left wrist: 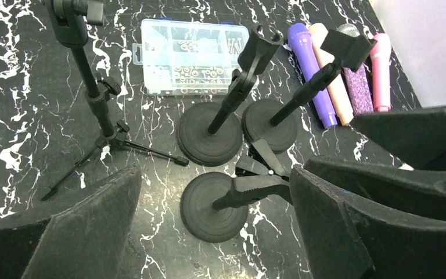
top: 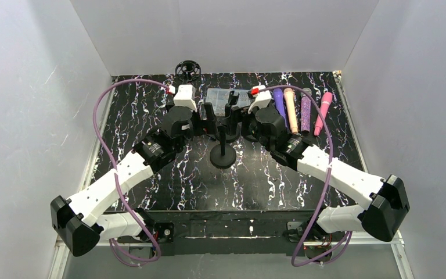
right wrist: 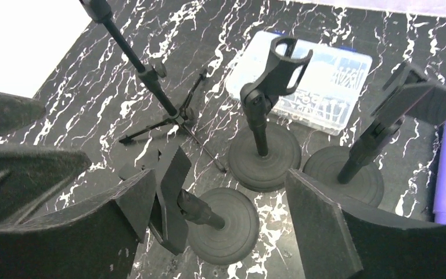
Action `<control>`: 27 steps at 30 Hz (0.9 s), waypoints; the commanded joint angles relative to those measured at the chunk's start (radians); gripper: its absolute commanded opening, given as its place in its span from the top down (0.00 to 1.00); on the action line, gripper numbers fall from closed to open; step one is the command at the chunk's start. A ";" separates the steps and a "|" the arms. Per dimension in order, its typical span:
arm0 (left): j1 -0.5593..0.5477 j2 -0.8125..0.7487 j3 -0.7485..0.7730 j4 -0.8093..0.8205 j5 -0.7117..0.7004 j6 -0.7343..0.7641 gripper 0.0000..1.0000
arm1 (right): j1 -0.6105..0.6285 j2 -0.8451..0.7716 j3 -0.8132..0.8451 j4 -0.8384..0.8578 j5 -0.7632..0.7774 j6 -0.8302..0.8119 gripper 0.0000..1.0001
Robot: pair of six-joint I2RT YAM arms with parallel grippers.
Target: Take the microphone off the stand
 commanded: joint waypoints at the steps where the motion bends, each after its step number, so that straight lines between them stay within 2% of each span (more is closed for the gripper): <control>1: 0.003 -0.051 0.085 -0.083 0.029 0.058 0.02 | 0.003 -0.039 0.115 -0.002 0.038 -0.022 0.04; 9: 0.003 -0.109 0.174 -0.213 0.025 0.109 0.02 | 0.003 -0.089 0.206 -0.054 0.016 -0.033 0.02; 16: 0.002 -0.140 0.280 -0.402 -0.025 0.106 0.02 | 0.003 -0.177 0.232 -0.106 0.003 -0.029 0.02; 27: 0.002 -0.178 0.254 -0.467 -0.059 0.085 0.02 | 0.003 -0.317 0.178 -0.088 0.019 -0.025 0.02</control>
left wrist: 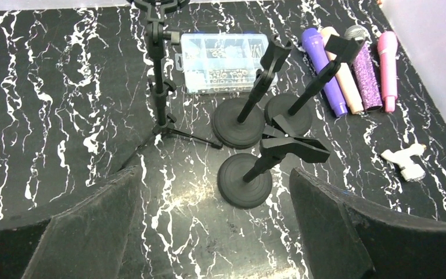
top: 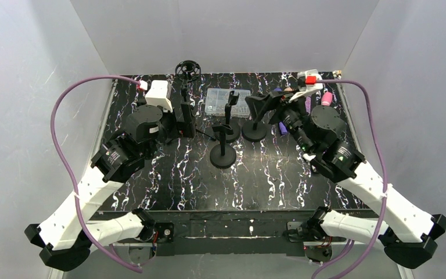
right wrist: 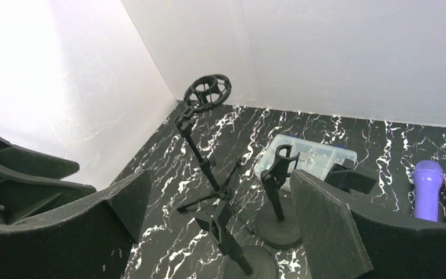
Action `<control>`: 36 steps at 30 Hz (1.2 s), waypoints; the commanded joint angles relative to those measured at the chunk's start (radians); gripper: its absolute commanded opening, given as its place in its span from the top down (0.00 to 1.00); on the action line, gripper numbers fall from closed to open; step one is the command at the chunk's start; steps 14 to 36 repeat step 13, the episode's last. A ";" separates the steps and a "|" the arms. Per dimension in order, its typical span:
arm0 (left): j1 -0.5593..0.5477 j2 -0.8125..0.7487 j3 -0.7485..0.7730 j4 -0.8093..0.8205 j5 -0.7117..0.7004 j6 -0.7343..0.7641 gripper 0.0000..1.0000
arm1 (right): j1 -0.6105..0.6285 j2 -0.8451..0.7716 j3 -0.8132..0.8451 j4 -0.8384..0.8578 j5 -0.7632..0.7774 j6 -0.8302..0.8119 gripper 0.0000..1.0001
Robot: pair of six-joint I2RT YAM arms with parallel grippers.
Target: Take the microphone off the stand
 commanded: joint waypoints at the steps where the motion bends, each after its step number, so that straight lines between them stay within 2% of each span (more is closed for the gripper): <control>1: 0.002 -0.015 -0.007 -0.054 -0.038 -0.015 0.02 | 0.003 -0.040 -0.007 0.037 0.021 -0.002 0.02; 36: 0.001 -0.005 -0.006 -0.067 -0.034 -0.004 0.02 | 0.003 -0.036 -0.004 0.050 0.029 -0.003 0.02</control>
